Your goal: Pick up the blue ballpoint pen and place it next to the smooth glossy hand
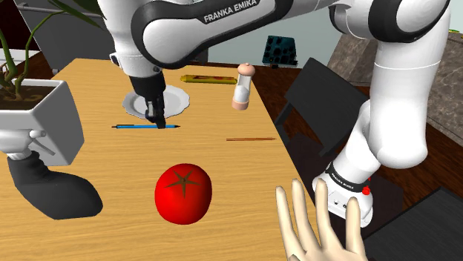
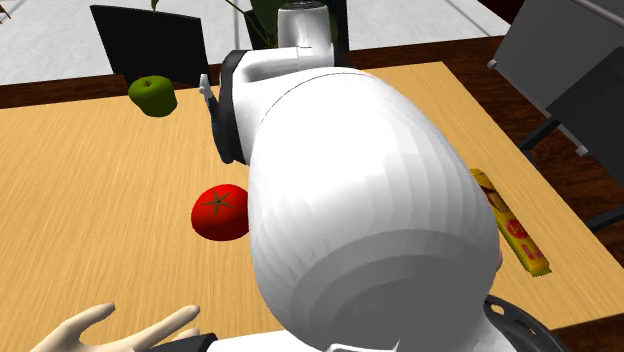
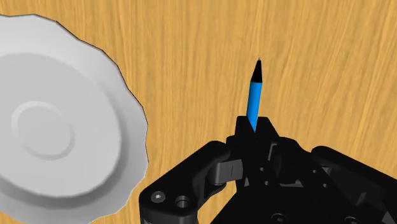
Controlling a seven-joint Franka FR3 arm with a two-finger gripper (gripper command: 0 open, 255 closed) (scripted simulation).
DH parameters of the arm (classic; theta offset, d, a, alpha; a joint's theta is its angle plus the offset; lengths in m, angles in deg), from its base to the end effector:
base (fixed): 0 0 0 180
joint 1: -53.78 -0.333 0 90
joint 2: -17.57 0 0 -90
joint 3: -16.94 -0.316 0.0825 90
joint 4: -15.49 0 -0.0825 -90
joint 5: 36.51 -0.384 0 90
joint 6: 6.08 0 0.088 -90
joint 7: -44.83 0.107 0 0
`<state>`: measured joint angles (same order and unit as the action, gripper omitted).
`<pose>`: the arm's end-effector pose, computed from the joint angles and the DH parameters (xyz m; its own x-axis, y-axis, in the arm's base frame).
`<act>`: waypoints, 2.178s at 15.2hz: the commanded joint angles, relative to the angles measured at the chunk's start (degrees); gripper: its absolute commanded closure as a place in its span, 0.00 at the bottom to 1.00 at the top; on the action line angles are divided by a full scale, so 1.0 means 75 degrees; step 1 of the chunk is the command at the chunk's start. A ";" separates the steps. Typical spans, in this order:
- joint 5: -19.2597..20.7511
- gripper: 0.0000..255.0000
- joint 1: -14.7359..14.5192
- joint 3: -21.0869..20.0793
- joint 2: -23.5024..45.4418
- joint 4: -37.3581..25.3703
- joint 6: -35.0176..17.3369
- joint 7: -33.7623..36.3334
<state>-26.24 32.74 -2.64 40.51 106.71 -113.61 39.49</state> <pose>0.5243 0.3973 0.4060 0.6617 0.7439 -0.0940 0.7486 -0.6626 0.0256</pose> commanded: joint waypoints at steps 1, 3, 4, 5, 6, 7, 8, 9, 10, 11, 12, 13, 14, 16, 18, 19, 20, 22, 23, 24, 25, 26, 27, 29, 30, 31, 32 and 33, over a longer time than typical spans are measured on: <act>-0.0033 1.00 0.0007 -0.0012 -0.0079 -0.0112 0.0190 -0.0027; -0.0054 1.00 0.0004 -0.0022 -0.0124 -0.0255 0.0374 -0.0048; -0.0064 1.00 0.0002 -0.0027 -0.0144 -0.0330 0.0467 -0.0058; -0.0073 1.00 -0.0001 -0.0031 -0.0162 -0.0407 0.0561 -0.0068; -0.0082 1.00 -0.0003 -0.0035 -0.0179 -0.0487 0.0656 -0.0077; -0.0089 1.00 -0.0007 -0.0039 -0.0194 -0.0569 0.0751 -0.0086; -0.0097 1.00 -0.0011 -0.0042 -0.0207 -0.0653 0.0847 -0.0095; -0.0103 1.00 -0.0015 -0.0046 -0.0218 -0.0740 0.0944 -0.0103; -0.0109 1.00 -0.0020 -0.0049 -0.0228 -0.0829 0.1042 -0.0111; -0.0113 1.00 -0.0025 -0.0053 -0.0235 -0.0921 0.1141 -0.0119; -0.0118 1.00 -0.0031 -0.0055 -0.0241 -0.1016 0.1240 -0.0127; -0.0121 1.00 -0.0038 -0.0058 -0.0245 -0.1114 0.1341 -0.0134; -0.0124 1.00 -0.0045 -0.0061 -0.0247 -0.1214 0.1442 -0.0141; -0.0127 1.00 -0.0061 -0.0066 -0.0244 -0.1424 0.1648 -0.0154; -0.0126 1.00 -0.0080 -0.0070 -0.0233 -0.1647 0.1859 -0.0166; -0.0125 1.00 -0.0091 -0.0072 -0.0224 -0.1763 0.1966 -0.0172; -0.0122 1.00 -0.0102 -0.0074 -0.0212 -0.1884 0.2075 -0.0177; -0.0114 1.00 -0.0128 -0.0077 -0.0182 -0.2135 0.2296 -0.0187; -0.0109 1.00 -0.0142 -0.0079 -0.0162 -0.2267 0.2408 -0.0192; -0.0102 1.00 -0.0158 -0.0080 -0.0140 -0.2404 0.2523 -0.0196; -0.0094 1.00 -0.0175 -0.0081 -0.0115 -0.2545 0.2639 -0.0201; -0.0086 1.00 -0.0192 -0.0082 -0.0088 -0.2684 0.2751 -0.0205; -0.0206 1.00 -0.0107 -0.0118 -0.0490 -0.2101 0.2557 -0.0182; -0.0442 1.00 0.0026 -0.0182 -0.1236 -0.1072 0.2240 -0.0159; -0.0561 1.00 0.0074 -0.0205 -0.1588 -0.0610 0.2110 -0.0157; -0.0679 1.00 0.0109 -0.0223 -0.1931 -0.0175 0.1995 -0.0159; -0.0798 1.00 0.0136 -0.0239 -0.2265 0.0236 0.1895 -0.0165; -0.0916 1.00 0.0154 -0.0252 -0.2592 0.0627 0.1809 -0.0173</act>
<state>-32.45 34.05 -4.23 22.92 109.10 -99.48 37.71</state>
